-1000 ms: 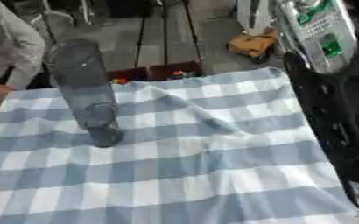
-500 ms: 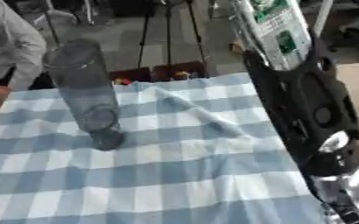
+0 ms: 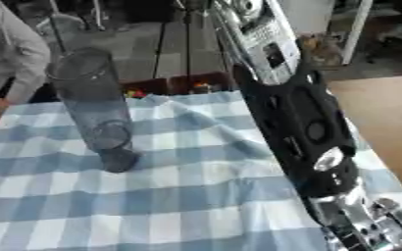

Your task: Arrange flowers into the vase.

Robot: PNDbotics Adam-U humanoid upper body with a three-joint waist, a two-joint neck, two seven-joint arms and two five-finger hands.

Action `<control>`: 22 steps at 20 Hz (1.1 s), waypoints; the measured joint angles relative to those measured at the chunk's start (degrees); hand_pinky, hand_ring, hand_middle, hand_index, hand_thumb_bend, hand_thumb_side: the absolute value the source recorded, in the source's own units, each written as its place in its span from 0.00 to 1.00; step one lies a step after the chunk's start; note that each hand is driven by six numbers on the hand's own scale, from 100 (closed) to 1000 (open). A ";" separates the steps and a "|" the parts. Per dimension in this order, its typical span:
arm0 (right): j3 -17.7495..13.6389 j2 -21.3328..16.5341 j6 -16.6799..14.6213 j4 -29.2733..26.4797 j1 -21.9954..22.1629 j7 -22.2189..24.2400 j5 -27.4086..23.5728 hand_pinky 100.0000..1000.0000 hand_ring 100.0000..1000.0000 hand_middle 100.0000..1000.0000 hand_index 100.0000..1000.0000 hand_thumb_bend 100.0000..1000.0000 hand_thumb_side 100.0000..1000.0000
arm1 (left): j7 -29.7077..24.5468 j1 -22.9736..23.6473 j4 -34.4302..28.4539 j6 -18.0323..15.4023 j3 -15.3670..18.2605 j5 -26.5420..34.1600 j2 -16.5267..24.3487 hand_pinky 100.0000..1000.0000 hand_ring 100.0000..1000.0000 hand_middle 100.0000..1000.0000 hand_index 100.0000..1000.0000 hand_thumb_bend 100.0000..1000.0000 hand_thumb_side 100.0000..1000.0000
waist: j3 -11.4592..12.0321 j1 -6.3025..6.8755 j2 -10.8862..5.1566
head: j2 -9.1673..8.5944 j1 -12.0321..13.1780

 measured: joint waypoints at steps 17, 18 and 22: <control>-0.82 1.97 -0.28 3.64 -2.64 -1.80 -8.51 0.00 0.00 0.00 0.00 0.00 0.25 | 0.45 0.10 0.00 -0.10 0.11 0.00 -0.02 0.65 1.00 0.98 1.00 0.00 1.00 | 1.77 -0.12 0.70 | -0.23 -1.90; -0.89 2.11 -0.34 3.66 -2.79 -1.84 -9.03 0.00 0.00 0.00 0.00 0.00 0.25 | 0.48 0.10 0.00 -0.08 0.17 0.00 -0.02 0.65 1.00 0.98 1.00 0.00 1.00 | 1.88 0.01 0.71 | -0.38 -2.13; -0.96 2.22 -0.78 3.67 -3.03 -1.72 -10.80 0.00 0.00 0.00 0.00 0.00 0.25 | 0.55 0.15 0.00 -0.03 0.38 0.00 -0.12 0.65 1.00 0.98 1.00 0.00 1.00 | 2.41 0.38 0.99 | -0.65 -2.86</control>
